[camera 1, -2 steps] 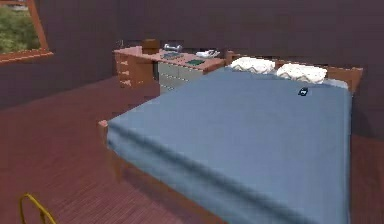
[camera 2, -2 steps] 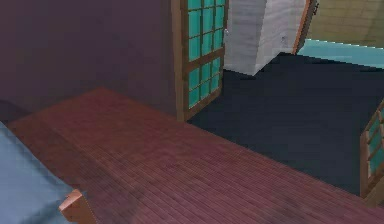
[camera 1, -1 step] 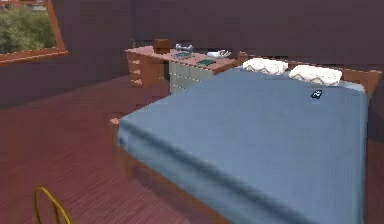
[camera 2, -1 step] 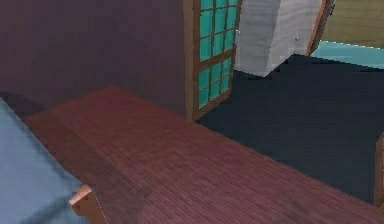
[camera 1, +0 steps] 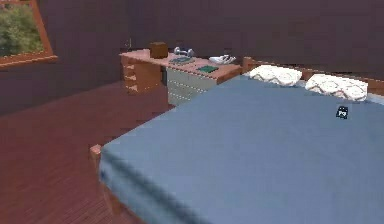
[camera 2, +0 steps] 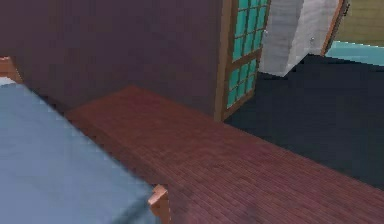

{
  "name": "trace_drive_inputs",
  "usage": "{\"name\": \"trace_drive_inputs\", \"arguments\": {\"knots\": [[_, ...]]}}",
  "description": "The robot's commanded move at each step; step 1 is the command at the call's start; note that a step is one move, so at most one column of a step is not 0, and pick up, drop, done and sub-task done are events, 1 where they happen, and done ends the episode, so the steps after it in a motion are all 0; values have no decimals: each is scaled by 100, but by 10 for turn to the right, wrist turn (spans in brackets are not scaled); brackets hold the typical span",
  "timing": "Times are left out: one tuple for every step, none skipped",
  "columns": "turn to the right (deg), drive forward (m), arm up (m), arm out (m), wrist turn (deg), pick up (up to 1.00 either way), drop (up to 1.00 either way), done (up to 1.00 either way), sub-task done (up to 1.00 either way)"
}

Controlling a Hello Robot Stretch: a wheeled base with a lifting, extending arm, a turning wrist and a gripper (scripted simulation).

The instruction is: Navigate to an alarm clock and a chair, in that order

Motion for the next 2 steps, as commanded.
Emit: {"name": "trace_drive_inputs", "arguments": {"knots": [[-450, 0, 0, 0, 0, 0, 0, 0, 0], [0, 60, 0, 0, 0, 0, 0, 0, 0]]}}
